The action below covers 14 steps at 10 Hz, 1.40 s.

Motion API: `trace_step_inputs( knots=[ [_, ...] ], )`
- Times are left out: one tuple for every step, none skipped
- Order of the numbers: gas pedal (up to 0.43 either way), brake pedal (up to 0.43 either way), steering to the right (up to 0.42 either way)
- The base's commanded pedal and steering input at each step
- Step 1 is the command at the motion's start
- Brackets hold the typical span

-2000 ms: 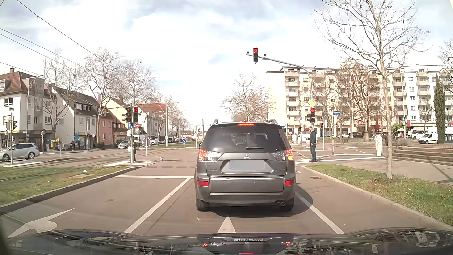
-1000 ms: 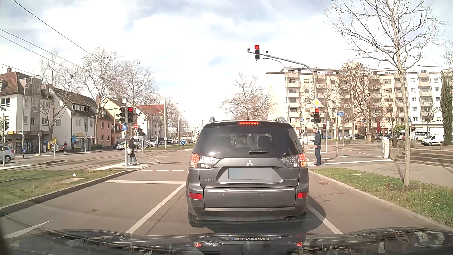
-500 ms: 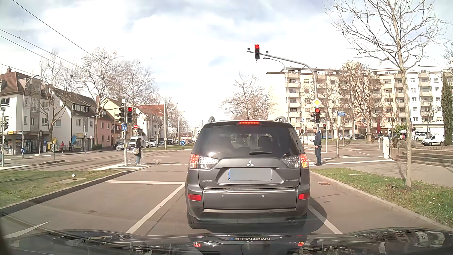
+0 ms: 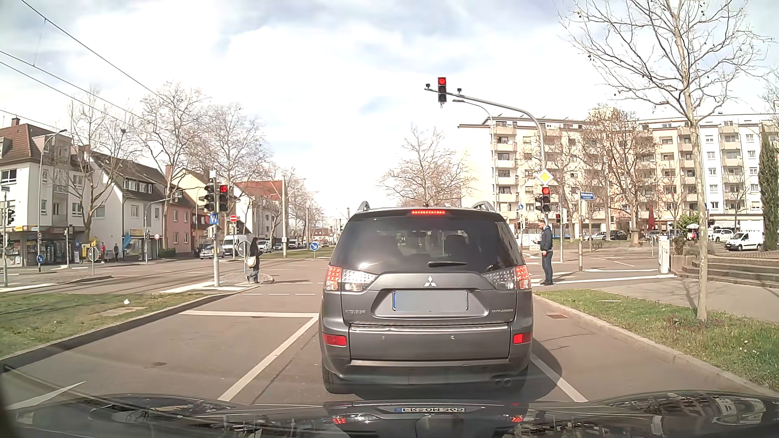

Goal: Follow the waypoints while adhering to traffic rules and regulations

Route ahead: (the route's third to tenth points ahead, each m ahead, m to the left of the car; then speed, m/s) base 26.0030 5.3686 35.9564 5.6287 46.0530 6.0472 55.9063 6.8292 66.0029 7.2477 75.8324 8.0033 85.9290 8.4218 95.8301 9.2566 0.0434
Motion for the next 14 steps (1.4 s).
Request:
trace_step_inputs(
  knots=[
    [0.0, 0.28, 0.0],
    [0.0, 0.287, 0.0],
    [0.0, 0.293, 0.0],
    [0.0, 0.293, 0.0],
    [0.0, 0.293, 0.0],
    [0.0, 0.299, 0.0],
    [0.0, 0.299, 0.0],
    [0.0, 0.299, 0.0],
    [0.0, 0.299, 0.0],
    [0.0, 0.299, 0.0],
    [0.0, 0.299, 0.0],
    [0.0, 0.299, 0.0],
    [0.0, 0.299, 0.0],
    [0.0, 0.299, 0.0]
  ],
)
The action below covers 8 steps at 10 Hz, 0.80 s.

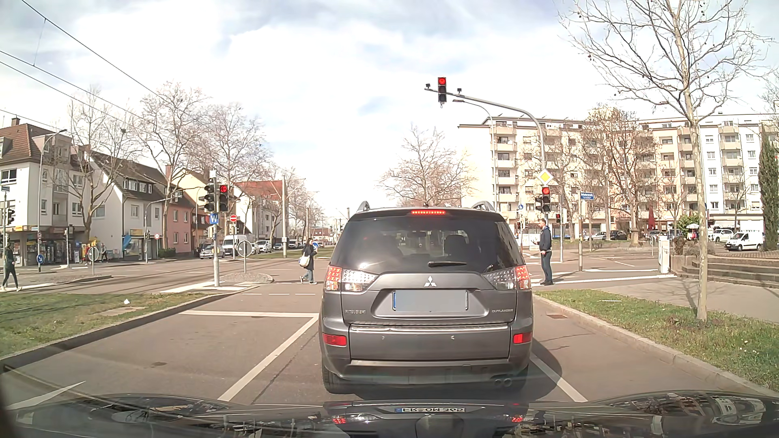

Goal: Follow the waypoints while adhering to traffic rules and regulations

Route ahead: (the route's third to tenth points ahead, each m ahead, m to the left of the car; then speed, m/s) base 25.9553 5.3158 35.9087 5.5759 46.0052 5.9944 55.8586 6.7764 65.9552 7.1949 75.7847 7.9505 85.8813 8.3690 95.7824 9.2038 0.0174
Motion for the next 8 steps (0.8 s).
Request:
trace_step_inputs(
  knots=[
    [0.0, 0.299, 0.0],
    [0.0, 0.299, 0.0],
    [0.0, 0.299, 0.0],
    [0.0, 0.299, 0.0],
    [0.0, 0.305, 0.0],
    [0.0, 0.305, 0.0],
    [0.0, 0.299, 0.0],
    [0.0, 0.305, 0.0]
  ],
)
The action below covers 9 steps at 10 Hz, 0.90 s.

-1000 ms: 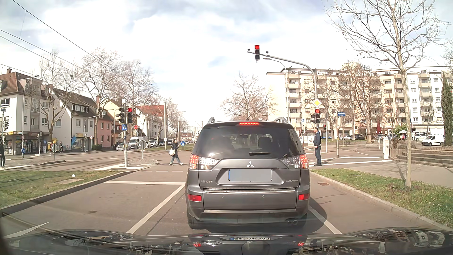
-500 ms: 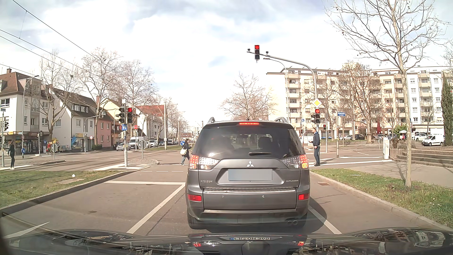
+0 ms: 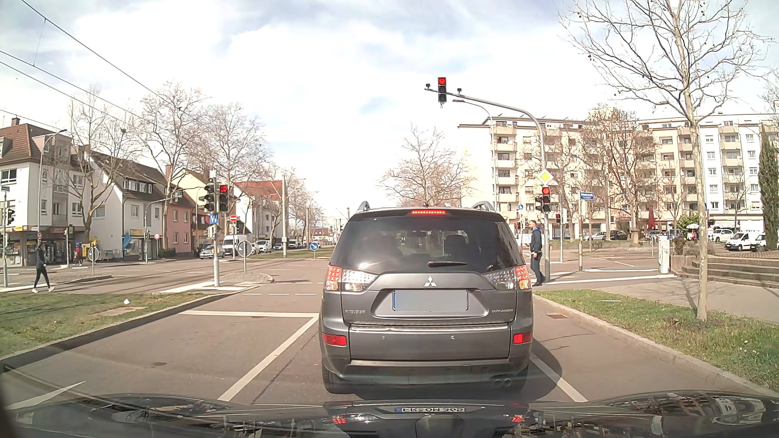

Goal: Follow the waypoints while adhering to traffic rules and regulations

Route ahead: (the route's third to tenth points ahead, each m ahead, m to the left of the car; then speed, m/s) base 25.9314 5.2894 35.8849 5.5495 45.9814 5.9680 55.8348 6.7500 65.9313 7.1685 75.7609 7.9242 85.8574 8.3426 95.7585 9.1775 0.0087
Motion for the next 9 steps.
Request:
trace_step_inputs(
  knots=[
    [0.0, 0.305, 0.0],
    [0.0, 0.305, 0.0],
    [0.0, 0.299, 0.0],
    [0.0, 0.305, 0.0],
    [0.0, 0.299, 0.0],
    [0.0, 0.305, 0.0],
    [0.0, 0.299, 0.0],
    [0.0, 0.305, 0.0],
    [0.0, 0.305, 0.0]
  ],
)
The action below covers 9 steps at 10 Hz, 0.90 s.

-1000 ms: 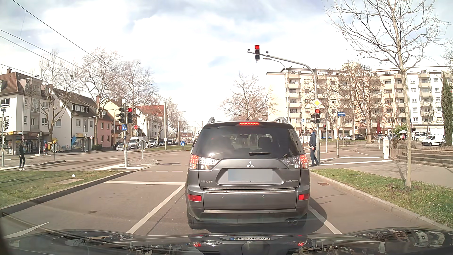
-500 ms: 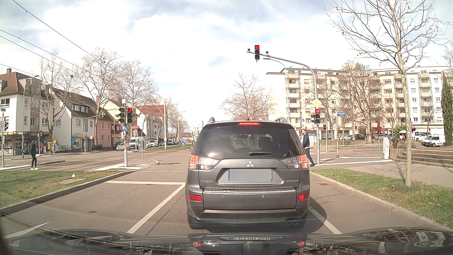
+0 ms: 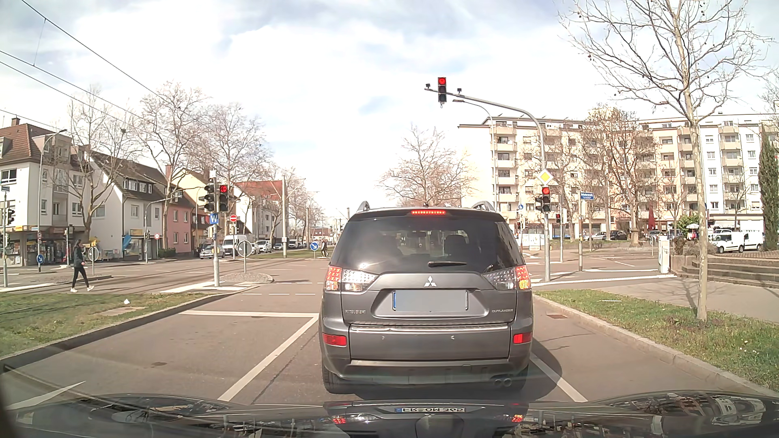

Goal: Follow the waypoints while adhering to traffic rules and regulations

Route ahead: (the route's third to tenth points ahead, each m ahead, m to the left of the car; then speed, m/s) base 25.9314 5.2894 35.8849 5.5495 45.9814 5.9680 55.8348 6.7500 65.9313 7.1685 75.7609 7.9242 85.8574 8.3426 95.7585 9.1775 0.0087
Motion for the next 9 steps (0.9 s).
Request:
trace_step_inputs(
  knots=[
    [0.0, 0.305, 0.0],
    [0.0, 0.305, 0.0],
    [0.0, 0.305, 0.0],
    [0.0, 0.299, 0.0],
    [0.0, 0.305, 0.0],
    [0.0, 0.305, 0.0],
    [0.0, 0.299, 0.0],
    [0.0, 0.305, 0.0],
    [0.0, 0.299, 0.0]
  ],
)
